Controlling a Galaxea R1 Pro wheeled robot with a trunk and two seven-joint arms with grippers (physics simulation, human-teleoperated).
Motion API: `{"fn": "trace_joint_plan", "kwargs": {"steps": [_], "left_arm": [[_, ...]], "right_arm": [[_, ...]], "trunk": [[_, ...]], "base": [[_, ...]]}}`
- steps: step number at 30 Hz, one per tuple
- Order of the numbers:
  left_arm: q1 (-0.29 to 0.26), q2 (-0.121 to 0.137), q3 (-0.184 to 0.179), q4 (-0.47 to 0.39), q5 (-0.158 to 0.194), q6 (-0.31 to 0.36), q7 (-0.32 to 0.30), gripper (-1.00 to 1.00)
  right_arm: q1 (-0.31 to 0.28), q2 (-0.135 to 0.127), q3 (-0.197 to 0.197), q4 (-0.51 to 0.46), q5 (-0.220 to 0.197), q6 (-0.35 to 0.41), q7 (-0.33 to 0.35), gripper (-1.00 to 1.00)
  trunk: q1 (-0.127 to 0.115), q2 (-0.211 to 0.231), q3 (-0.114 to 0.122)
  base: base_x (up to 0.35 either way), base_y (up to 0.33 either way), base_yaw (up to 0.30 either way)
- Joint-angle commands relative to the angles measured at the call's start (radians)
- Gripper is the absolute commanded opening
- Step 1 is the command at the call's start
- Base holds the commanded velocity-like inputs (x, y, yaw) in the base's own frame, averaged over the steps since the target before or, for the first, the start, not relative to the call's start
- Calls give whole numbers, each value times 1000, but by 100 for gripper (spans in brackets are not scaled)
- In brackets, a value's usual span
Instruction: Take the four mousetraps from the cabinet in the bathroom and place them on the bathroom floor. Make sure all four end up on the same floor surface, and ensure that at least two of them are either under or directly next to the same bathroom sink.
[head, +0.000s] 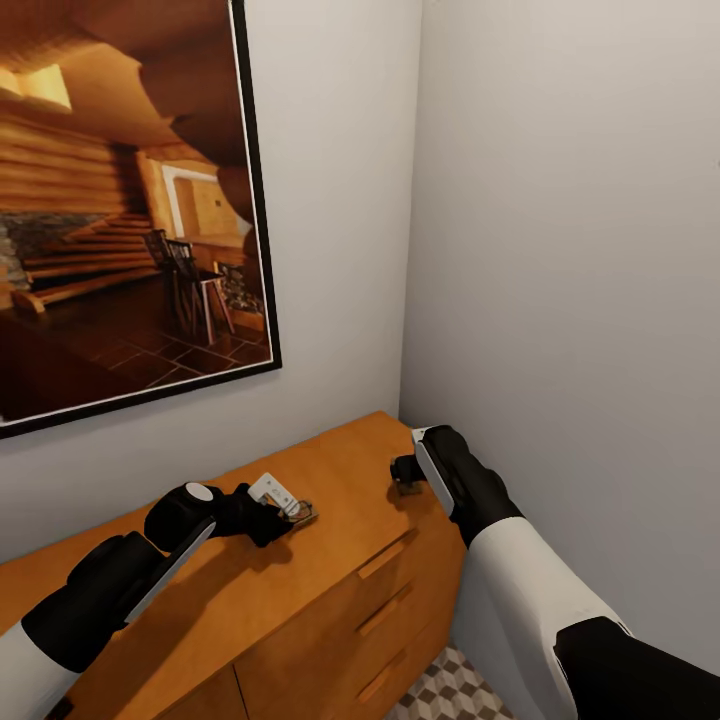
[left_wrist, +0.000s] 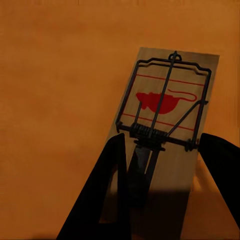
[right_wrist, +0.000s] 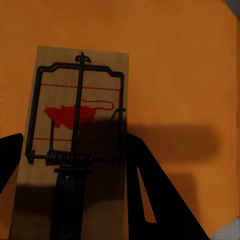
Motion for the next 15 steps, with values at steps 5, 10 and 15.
{"fn": "trace_joint_plan", "kwargs": {"steps": [5,10,15], "left_arm": [[-1,1,-1,-1,9,6,6,-100],[-1,1,-1,0,9,7,6,-100],[-1,1,-1,-1,8,7,6,-100]], "right_arm": [[-1,0,1,-1,-11,3,-10,-100],[-1,0,1,-1,-11,3,-10,-100],[-1,0,1,-1,-11,3,-10,-100]], "trunk": [[-19,34,15],[-38,69,30],[-58,104,46]], "base": [[0,0,0],[0,0,0],[0,0,0]]}}
